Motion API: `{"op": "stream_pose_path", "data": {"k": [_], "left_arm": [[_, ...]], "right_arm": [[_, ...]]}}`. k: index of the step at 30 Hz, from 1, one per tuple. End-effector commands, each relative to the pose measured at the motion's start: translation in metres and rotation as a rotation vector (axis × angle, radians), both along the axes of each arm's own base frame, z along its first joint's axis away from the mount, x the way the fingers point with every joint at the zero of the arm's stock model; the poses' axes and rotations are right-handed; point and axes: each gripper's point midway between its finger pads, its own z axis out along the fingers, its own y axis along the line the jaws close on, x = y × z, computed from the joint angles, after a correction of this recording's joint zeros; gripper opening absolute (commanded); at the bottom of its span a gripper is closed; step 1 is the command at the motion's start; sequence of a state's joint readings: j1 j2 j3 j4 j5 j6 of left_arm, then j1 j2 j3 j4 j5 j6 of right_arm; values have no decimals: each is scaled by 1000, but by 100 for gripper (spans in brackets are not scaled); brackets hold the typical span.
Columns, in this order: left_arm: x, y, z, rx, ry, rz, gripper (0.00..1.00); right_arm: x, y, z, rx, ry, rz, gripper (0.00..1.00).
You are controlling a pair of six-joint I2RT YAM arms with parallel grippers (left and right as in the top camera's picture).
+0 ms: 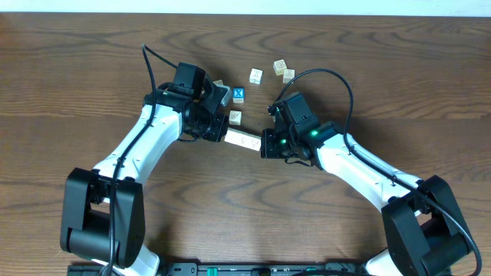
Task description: Lift 3 blocks
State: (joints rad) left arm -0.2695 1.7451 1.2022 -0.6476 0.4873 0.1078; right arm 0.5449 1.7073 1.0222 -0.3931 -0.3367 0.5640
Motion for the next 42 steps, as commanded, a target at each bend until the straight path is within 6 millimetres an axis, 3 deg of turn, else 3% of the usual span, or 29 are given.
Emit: {"op": "stream_pose_path", "data": {"k": [1,42], "left_arm": [[-14,-40,22,-145,21,-87,7],[-11,-41,26,-151,15,-78,7]], "right_arm": [[1,34,51,149,-85,107,1],[2,32,58,141,-105,113,1]]}}
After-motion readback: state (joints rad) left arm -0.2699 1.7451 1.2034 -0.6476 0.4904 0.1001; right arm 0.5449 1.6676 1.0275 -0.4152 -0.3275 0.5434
